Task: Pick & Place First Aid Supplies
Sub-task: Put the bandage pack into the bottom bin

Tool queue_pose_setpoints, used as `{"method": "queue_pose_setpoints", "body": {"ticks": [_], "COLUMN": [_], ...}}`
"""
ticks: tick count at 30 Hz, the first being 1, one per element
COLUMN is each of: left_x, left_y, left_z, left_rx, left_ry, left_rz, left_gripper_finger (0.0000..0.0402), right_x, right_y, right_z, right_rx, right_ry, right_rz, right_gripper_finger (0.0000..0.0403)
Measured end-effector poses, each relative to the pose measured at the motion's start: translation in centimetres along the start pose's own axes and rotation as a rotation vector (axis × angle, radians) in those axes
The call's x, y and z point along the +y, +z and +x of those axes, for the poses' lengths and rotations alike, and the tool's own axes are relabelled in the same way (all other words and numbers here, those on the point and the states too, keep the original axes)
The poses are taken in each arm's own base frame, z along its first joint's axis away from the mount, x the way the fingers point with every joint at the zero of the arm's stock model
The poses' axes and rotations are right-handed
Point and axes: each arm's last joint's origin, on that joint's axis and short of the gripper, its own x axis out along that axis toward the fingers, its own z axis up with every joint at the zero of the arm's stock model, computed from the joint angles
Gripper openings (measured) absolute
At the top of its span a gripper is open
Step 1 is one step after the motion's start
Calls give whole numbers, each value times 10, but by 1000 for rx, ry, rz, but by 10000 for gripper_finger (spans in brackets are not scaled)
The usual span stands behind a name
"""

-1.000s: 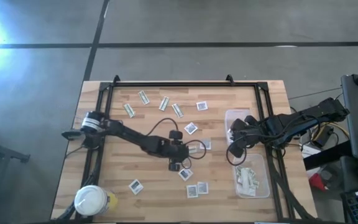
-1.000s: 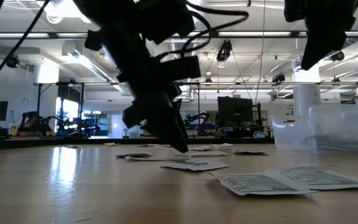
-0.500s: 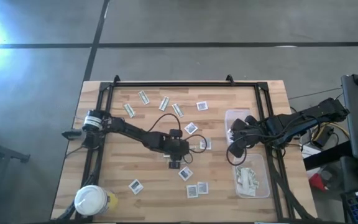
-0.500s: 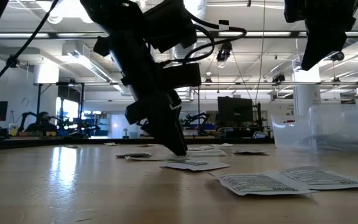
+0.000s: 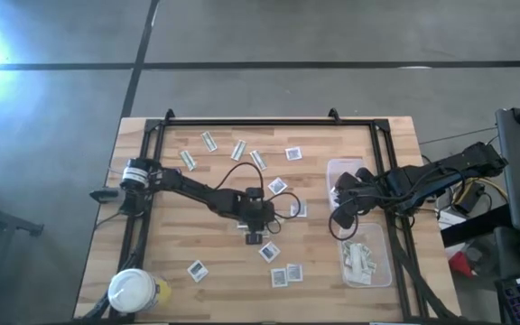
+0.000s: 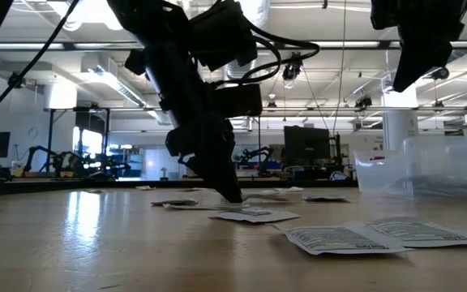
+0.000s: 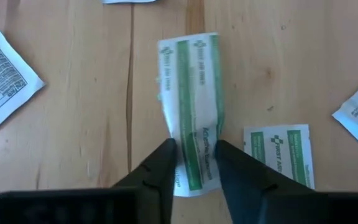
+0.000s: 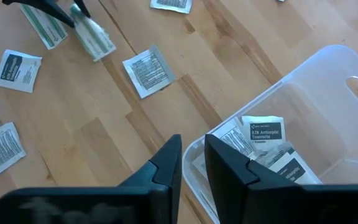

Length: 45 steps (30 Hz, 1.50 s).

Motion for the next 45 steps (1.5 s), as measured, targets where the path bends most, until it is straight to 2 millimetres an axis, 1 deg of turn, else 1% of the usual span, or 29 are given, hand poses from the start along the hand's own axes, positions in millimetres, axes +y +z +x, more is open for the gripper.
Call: {"method": "queue_pose_setpoints", "body": {"ticks": [3, 6, 13, 18, 21, 25, 29, 34, 37, 40, 45], "left_x": [0, 0, -6, -13, -16, -17, -20, -26, -30, -34, -46], "left_y": [-1, -1, 3, 13, 17, 26, 30, 47, 53, 58, 62], "left_z": [0, 0, -4, -13, -21, -39, -46, -57, -60, -64, -69], "left_rx": [3, 4, -4, -31, -60, -127, -173, -338, -403, -460, -518], "left_ry": [2, 7, 17, 8, -21, -32, -65, -213, -288, -324, -365], "left_rz": [0, -9, -3, 15, 17, 12, 8, -15, -43, -75, -61], "left_gripper_finger": [78, 57, 34, 13, 3, 2, 2, 1, 1, 1, 1], "right_x": [0, 0, 1, 10, 22, 39, 57, 82, 96, 109, 126], "right_y": [0, 0, -1, -9, -15, -24, -35, -48, -53, -54, -52], "right_z": [0, 0, -1, -5, -9, -18, -22, -18, -14, -10, -5], "right_rx": [0, 0, 5, 0, -28, -74, -106, -147, -181, -218, -252], "right_ry": [0, 0, 8, 55, 130, 251, 339, 407, 435, 446, 410], "right_rz": [0, 0, -11, -67, -116, -215, -321, -496, -592, -681, -854], "right_gripper_finger": [71, 73, 64, 57, 54, 54, 52, 55, 59, 64, 79]}}
